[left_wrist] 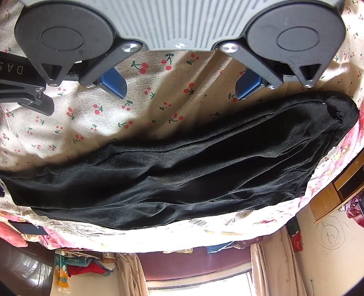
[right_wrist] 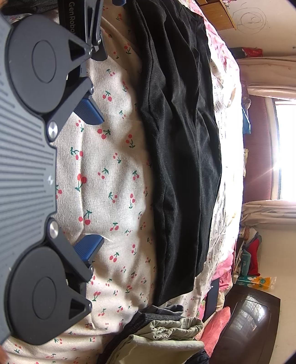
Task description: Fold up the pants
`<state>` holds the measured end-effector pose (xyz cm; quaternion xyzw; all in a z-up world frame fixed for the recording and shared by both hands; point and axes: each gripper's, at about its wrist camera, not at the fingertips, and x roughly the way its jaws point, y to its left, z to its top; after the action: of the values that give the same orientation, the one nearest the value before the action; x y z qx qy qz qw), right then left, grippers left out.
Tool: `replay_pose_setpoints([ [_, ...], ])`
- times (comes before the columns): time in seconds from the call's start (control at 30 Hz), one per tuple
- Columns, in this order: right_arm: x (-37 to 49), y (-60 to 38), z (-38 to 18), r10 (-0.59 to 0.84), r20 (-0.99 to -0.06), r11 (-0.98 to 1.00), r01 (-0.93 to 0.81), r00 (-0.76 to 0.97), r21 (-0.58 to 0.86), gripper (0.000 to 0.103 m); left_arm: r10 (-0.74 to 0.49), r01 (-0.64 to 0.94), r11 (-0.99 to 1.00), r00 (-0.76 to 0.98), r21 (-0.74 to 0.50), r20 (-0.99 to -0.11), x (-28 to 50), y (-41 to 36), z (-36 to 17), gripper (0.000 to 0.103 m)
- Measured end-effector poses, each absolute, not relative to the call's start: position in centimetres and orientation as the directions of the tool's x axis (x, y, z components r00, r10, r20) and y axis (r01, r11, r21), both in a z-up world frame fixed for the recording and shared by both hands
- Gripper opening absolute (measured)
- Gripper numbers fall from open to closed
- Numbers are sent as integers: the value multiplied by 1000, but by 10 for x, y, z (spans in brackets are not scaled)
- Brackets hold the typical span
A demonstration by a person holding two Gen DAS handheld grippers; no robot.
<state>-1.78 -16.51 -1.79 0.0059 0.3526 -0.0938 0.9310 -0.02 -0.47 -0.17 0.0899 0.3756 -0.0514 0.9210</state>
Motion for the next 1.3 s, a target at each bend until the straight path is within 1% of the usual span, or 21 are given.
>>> replay_pose_setpoints([
  [0.13, -12, -171, -10, -159, -655, 982, 186, 738, -28, 102, -74, 194, 976, 715, 96, -696, 6, -3, 7, 103],
  [0.27, 6, -179, -2, -168, -650, 978, 206, 741, -18, 102, -67, 203, 971, 743, 129, -666, 23, 0, 16, 103],
  [0.47, 42, -178, -4, -146, -677, 978, 207, 721, 10, 102, -70, 176, 981, 726, 86, -684, 58, 20, 20, 103],
  [0.77, 90, -142, 2, -109, -663, 992, 120, 741, -28, 102, -57, 142, 988, 704, 62, -708, 86, 42, 12, 103],
  [1.07, 125, -118, -6, -99, -661, 995, 62, 744, -79, 102, -32, 107, 992, 698, 60, -715, 107, 62, 6, 103],
  [1.17, 134, -116, -14, -96, -677, 995, 53, 730, -85, 102, -21, 107, 991, 696, 76, -717, 112, 66, 3, 103],
  [1.3, 144, -121, -27, -78, -729, 997, 49, 680, -61, 102, -10, 108, 991, 675, 85, -738, 119, 74, -4, 103],
])
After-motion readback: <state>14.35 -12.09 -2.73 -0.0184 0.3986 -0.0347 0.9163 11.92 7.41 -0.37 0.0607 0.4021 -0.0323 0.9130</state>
